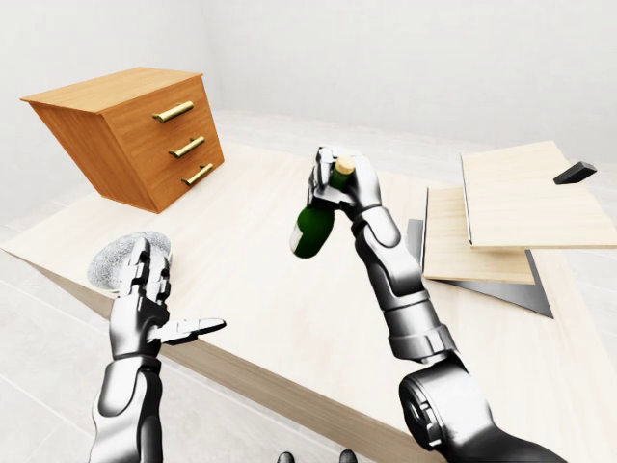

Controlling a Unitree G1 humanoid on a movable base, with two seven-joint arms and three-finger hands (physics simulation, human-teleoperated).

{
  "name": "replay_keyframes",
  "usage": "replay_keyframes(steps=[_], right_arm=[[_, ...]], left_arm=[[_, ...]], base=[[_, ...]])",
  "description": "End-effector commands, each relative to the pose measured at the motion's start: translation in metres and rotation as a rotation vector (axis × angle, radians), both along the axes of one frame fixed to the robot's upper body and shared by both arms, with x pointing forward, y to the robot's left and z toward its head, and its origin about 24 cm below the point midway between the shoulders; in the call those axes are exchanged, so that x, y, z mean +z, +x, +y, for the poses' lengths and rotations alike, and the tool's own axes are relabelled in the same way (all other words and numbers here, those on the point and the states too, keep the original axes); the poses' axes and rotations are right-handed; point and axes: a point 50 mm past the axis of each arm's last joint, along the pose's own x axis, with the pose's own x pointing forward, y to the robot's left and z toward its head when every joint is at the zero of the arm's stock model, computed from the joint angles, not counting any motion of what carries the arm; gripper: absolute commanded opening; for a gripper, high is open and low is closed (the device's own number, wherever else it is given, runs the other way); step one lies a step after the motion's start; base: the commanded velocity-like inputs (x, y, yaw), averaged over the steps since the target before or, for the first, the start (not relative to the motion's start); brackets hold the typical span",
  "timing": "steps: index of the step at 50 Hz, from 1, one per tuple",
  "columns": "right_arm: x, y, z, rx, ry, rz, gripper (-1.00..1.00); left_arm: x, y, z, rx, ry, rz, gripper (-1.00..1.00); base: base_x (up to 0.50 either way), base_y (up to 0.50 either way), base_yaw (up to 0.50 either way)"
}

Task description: Put the wine bottle on the wine rack.

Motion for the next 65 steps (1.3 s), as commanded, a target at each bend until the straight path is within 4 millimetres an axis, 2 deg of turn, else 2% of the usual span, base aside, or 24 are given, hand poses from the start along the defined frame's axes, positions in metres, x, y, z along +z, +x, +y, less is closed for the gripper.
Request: replay_keyframes(steps=[1, 4, 8, 9, 16, 43, 49, 57, 58, 65], right_arm=[[0.02, 0.012, -0.033, -0.052, 0.168, 0.0, -1.0], [0.022, 0.02, -0.046, -0.093, 0.207, 0.031, -1.0], [0.021, 0.021, -0.046, -0.092, 0.206, 0.036, -1.0], [0.026, 0.023, -0.055, -0.118, 0.214, 0.027, -1.0], [0.037, 0.01, -0.056, -0.094, 0.273, -0.037, -1.0], [0.035, 0.01, -0.055, -0.106, 0.266, -0.026, -1.0], [0.053, 0.002, -0.068, -0.11, 0.302, -0.105, -1.0], [0.061, 0.004, -0.086, -0.129, 0.306, -0.131, -1.0], [0.063, 0.004, -0.089, -0.128, 0.314, -0.134, -1.0], [0.068, 0.008, -0.095, -0.13, 0.31, -0.138, -1.0]], left_arm=[[-0.001, 0.001, -0.001, -0.003, -0.001, 0.004, 1.0], [0.0, 0.001, -0.002, -0.004, 0.0, 0.003, 1.0], [0.0, 0.001, -0.002, -0.004, 0.0, 0.003, 1.0], [0.001, 0.001, -0.002, -0.003, 0.001, -0.003, 1.0], [0.001, 0.002, -0.002, -0.005, 0.001, -0.001, 1.0], [0.003, 0.001, -0.003, -0.006, 0.003, -0.009, 1.0], [0.002, 0.001, -0.004, -0.007, 0.002, -0.007, 1.0], [0.007, 0.0, -0.004, -0.001, 0.008, -0.026, 1.0], [0.015, -0.004, -0.004, 0.004, 0.019, -0.059, 1.0], [0.015, -0.004, -0.002, 0.008, 0.017, -0.06, 1.0]], base=[[0.0, 0.0, 0.0], [0.0, 0.0, 0.0], [0.0, 0.0, 0.0], [0.0, 0.0, 0.0], [0.0, 0.0, 0.0], [0.0, 0.0, 0.0], [0.0, 0.0, 0.0], [0.0, 0.0, 0.0], [0.0, 0.0, 0.0], [0.0, 0.0, 0.0]])
